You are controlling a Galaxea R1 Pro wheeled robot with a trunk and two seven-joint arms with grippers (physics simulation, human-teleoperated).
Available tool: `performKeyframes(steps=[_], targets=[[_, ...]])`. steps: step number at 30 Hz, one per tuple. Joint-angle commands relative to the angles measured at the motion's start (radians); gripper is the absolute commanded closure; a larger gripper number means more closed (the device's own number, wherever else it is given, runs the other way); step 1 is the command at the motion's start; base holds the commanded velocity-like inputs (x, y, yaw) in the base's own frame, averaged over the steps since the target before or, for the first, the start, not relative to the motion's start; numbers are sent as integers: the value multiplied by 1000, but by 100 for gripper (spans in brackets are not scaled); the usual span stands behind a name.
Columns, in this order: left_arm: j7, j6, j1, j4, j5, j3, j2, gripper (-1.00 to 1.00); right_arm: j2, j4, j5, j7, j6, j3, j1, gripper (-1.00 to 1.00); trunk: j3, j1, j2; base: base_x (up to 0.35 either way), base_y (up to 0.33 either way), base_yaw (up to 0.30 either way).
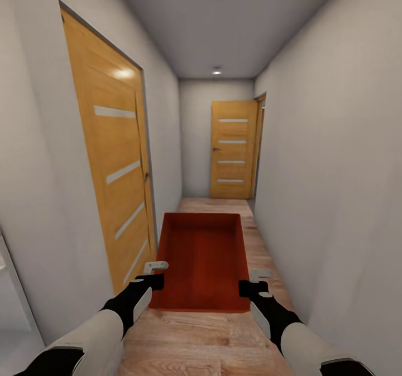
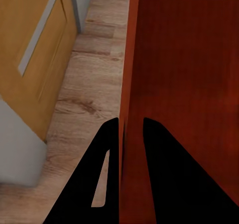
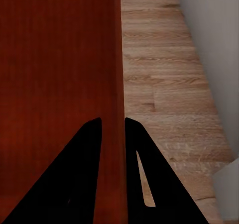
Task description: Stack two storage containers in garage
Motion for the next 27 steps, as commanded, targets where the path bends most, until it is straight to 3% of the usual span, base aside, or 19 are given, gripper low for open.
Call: performKeyframes(steps=[1, 27], targets=[[10, -30, 0, -17, -18, 27, 9, 100, -5, 2, -11, -9, -1, -15, 0, 100, 0, 1, -1, 323, 0, 0], [10, -30, 0, -17, -18, 27, 9, 100, -4, 2, -11, -10, -6, -15, 0, 100, 0, 1, -1, 323, 0, 0]])
